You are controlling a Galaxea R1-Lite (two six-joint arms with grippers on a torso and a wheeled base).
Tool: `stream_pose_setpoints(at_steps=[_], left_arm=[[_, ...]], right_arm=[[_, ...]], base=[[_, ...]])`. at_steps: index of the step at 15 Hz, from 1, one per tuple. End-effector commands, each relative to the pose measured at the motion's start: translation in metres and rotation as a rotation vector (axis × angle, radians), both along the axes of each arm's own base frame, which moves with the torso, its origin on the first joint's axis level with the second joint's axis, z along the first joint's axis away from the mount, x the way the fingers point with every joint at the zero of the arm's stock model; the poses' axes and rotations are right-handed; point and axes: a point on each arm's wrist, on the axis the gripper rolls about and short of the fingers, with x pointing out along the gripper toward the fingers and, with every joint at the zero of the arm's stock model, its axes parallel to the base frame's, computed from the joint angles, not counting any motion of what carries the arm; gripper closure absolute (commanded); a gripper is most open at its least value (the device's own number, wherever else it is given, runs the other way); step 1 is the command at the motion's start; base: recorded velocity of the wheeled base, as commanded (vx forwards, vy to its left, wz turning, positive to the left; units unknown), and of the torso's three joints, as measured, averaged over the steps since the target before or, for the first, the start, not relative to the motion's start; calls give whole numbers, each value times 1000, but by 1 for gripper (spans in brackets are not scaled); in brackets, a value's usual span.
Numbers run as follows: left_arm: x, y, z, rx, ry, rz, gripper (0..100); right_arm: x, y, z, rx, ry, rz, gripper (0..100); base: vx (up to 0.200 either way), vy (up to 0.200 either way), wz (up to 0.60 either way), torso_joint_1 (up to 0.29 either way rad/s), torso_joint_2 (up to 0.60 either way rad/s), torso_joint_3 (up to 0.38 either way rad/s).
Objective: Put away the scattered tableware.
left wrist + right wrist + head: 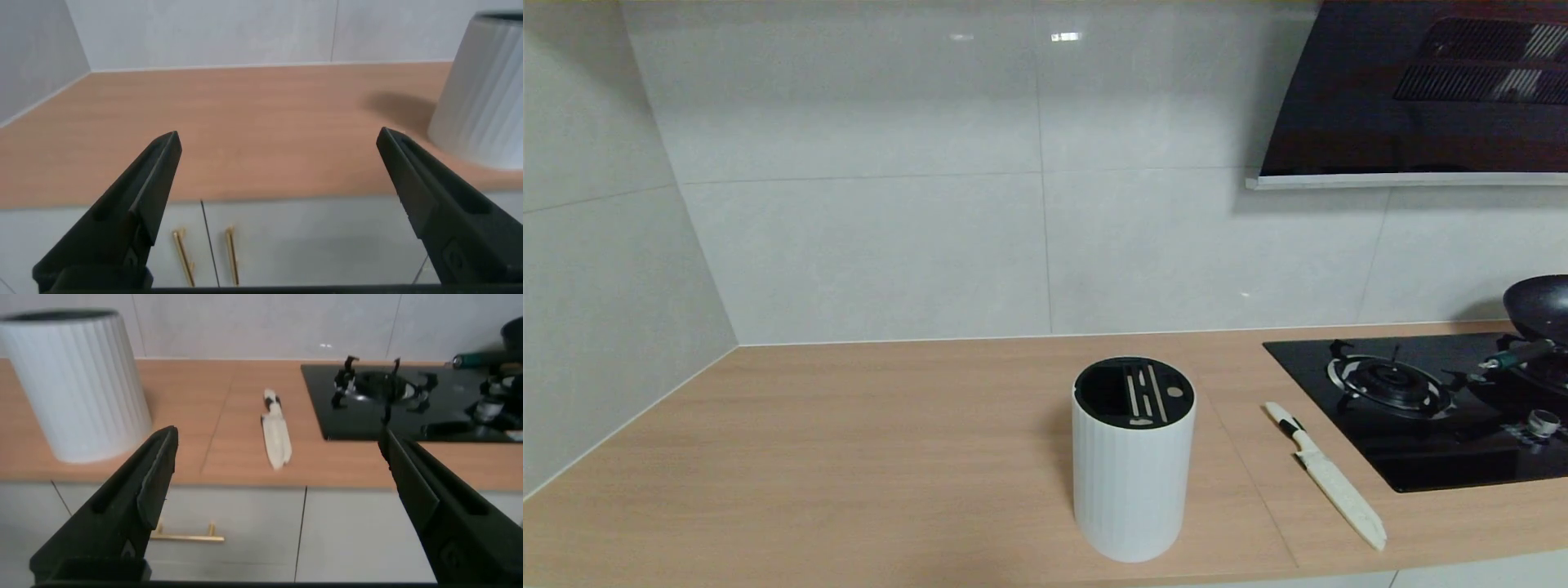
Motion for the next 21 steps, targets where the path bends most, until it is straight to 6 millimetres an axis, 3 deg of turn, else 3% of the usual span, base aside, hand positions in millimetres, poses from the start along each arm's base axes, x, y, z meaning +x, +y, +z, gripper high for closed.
stream_pose_setpoints(at_steps=[1,5,13,14,16,17,18,19,20,21], left_arm=[[0,0,0,0,-1,0,0],[0,0,0,0,-1,0,0],[0,0,0,0,-1,0,0],[0,0,0,0,-1,0,0],[0,0,0,0,-1,0,0],[0,0,0,0,-1,0,0],[0,0,0,0,-1,0,0],[0,0,0,0,-1,0,0],[0,0,0,0,-1,0,0],[0,0,0,0,-1,0,0]], right_arm=[[0,0,0,-1,1,1,0],[0,0,0,-1,1,2,0],[0,0,0,-2,3,2,0],[0,0,5,1,-8,10,0],[-5,0,49,41,-72,57,0],[6,0,66,45,4,139,0],[23,1,73,42,109,171,0],[26,2,74,40,124,173,0],[67,7,85,21,331,164,0],[85,9,88,16,406,163,0]], base=[[0,0,0,286,-598,-310],[0,0,0,180,-361,-190],[0,0,0,4,-8,-5],[0,0,0,0,0,0],[0,0,0,0,0,0],[0,0,0,0,0,0],[0,0,0,0,0,0],[0,0,0,0,0,0],[0,0,0,0,0,0],[0,0,0,0,0,0]])
